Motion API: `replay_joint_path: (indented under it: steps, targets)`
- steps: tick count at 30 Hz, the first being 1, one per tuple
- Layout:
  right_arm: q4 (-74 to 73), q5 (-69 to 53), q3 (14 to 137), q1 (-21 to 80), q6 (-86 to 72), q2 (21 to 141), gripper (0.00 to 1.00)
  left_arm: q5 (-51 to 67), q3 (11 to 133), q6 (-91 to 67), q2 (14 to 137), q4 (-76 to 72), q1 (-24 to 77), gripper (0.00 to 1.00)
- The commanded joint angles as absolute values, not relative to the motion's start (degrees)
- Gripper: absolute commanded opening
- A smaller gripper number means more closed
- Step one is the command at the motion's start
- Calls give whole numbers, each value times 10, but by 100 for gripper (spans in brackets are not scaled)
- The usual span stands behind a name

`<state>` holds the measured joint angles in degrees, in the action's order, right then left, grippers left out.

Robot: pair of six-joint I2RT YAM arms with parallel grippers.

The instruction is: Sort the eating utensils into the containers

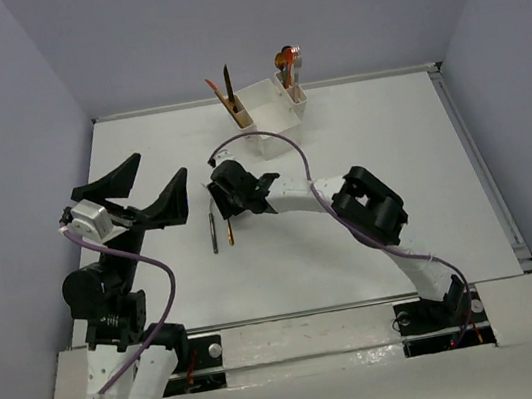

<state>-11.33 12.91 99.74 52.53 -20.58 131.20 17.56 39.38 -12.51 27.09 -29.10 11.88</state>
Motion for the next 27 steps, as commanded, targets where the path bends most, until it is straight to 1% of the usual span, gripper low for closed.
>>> replay_joint_path:
  steps: [1, 4, 8, 9, 12, 14, 18, 22, 26, 27]
  targets:
    - [-126, 136, 1040, 533, -220, 1334, 56, 177, 407, -128, 262, -322, 120, 99]
    - [-136, 150, 1055, 533, -221, 1352, 53, 175, 406, -128, 262, -322, 120, 99]
    - [-151, 183, 1063, 533, -214, 1365, 44, 176, 407, -128, 261, -322, 120, 99]
    - [-165, 198, 1067, 533, -207, 1370, 38, 177, 407, -129, 261, -322, 120, 99]
    - [-185, 219, 1071, 533, -187, 1377, 32, 181, 406, -128, 261, -322, 120, 99]
    - [-193, 234, 1054, 533, -172, 1373, 24, 183, 407, -128, 263, -322, 120, 99]
    - [-207, 267, 1002, 533, -143, 1354, 22, 183, 406, -129, 261, -322, 120, 99]
    - [-219, 274, 962, 533, -130, 1337, 22, 186, 406, -129, 262, -322, 120, 99]
    - [-229, 265, 956, 527, -124, 1340, 27, 187, 405, -131, 264, -322, 120, 99]
    - [-232, 251, 967, 527, -124, 1344, 27, 187, 405, -130, 264, -322, 120, 99]
